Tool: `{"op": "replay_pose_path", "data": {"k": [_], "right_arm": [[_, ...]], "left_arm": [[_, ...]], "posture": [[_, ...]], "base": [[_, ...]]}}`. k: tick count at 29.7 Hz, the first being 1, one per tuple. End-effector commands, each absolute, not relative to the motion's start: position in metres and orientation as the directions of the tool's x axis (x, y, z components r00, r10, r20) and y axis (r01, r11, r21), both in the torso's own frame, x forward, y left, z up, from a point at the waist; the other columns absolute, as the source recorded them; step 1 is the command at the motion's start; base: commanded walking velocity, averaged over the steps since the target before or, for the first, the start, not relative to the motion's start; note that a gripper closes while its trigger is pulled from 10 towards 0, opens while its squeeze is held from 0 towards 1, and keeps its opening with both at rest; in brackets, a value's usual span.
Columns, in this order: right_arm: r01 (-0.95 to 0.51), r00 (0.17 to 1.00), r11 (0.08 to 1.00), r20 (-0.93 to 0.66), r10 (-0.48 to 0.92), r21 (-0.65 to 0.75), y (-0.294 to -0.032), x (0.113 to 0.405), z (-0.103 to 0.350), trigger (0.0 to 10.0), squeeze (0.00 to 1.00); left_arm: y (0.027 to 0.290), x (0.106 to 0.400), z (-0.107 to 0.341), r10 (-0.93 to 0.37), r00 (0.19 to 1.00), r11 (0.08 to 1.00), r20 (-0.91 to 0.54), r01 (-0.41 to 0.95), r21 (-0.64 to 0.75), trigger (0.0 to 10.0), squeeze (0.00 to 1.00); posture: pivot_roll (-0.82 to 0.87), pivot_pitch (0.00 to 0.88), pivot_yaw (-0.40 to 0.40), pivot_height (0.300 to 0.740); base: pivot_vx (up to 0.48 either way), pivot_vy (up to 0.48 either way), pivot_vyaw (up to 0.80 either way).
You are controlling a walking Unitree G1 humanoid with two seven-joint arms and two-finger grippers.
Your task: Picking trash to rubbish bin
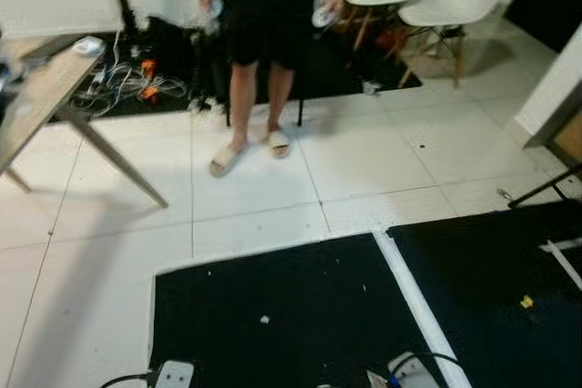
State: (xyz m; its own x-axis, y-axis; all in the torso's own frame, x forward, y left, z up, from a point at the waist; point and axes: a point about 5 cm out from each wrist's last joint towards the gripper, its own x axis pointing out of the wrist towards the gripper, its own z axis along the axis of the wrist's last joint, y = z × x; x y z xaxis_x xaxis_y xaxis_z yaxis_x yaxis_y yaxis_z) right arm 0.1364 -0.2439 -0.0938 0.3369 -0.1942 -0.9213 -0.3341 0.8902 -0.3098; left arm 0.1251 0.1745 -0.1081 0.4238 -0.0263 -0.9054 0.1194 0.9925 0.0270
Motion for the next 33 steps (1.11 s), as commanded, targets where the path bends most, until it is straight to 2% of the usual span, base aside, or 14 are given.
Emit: {"op": "replay_pose_path", "data": {"k": [1, 10, 33], "right_arm": [[-0.302, 0.340, 0.908, -0.923, -0.183, -0.291, -0.2397, 0.1370, -0.0947, 10.0, 0.00], [-0.243, 0.343, 0.932, -0.923, -0.176, -0.269, -0.2389, 0.1372, -0.0949, 10.0, 0.00], [-0.222, 0.356, 0.941, -0.920, -0.165, -0.254, -0.2347, 0.1426, -0.0940, 10.0, 0.00]], "left_arm": [[0.1747, 0.1140, -0.1115, -0.027, 0.389, 0.992, -0.921, 0.126, 0.024, 10.0, 0.00], [0.1742, 0.1156, -0.1111, -0.030, 0.393, 0.991, -0.919, 0.130, 0.023, 10.0, 0.00], [0.1762, 0.1187, -0.1100, -0.030, 0.399, 0.991, -0.917, 0.134, 0.026, 10.0, 0.00]], "posture": [[-0.08, 0.061, 0.035, 0.740], [-0.09, 0.063, 0.042, 0.740], [-0.09, 0.056, 0.053, 0.740]], "base": [[0.000, 0.000, -0.80], [0.000, 0.000, -0.80], [0.000, 0.000, -0.80]]}}
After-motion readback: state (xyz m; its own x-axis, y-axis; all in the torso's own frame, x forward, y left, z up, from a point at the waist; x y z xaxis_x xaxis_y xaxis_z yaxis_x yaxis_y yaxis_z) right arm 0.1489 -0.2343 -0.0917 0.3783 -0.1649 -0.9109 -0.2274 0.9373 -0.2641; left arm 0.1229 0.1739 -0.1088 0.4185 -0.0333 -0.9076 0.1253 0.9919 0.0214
